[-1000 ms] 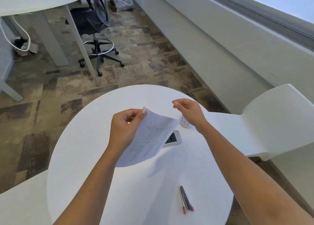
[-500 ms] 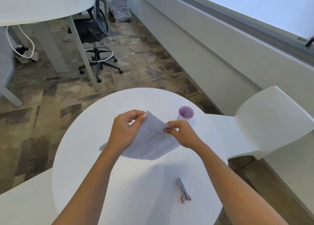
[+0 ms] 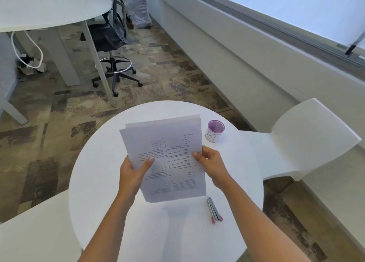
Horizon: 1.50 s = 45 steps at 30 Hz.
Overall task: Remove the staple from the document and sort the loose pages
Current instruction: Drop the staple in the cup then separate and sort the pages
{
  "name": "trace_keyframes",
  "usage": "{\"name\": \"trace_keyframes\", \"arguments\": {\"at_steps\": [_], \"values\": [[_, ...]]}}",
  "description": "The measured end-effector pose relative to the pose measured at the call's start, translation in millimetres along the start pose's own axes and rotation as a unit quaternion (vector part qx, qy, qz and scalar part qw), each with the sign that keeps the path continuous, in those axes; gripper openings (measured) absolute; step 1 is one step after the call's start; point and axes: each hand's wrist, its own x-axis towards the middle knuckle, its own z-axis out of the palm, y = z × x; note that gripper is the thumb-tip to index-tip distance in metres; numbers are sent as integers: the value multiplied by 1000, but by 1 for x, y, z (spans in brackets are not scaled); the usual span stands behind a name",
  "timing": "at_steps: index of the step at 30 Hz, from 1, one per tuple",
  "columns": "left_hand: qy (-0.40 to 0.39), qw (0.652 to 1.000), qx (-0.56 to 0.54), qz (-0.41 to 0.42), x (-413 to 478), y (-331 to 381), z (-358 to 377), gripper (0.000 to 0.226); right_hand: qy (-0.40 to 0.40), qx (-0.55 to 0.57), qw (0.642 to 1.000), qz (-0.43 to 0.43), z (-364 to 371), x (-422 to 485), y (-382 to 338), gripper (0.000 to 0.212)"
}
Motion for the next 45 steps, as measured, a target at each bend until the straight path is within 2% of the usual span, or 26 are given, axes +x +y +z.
{"name": "trace_keyframes", "arguments": {"at_steps": [3, 8, 22, 30, 34, 39, 45], "values": [[15, 1000, 5, -9, 1, -14, -4, 21, 12, 5, 1000, 16, 6, -9, 12, 20], [40, 999, 11, -12, 0, -24, -11, 6, 5, -9, 999, 46, 16, -23, 21, 20], [-5, 1000, -15, -4, -8, -19, -20, 11, 34, -33, 996, 78, 17, -43, 19, 26], [-24, 999, -37, -10, -13, -14, -24, 12, 54, 28, 995, 82, 14, -49, 16, 25], [-45, 998, -42, -12, -17, -14, -25, 21, 66, 58, 993, 76, 13, -49, 13, 24], [-47, 997, -51, -38, -18, -15, -25, 31, 70, 70, 993, 72, 11, -50, 11, 23], [-39, 993, -89, -71, -21, -12, -24, 30, 73, 78, 991, 77, 9, -50, 11, 23]]}}
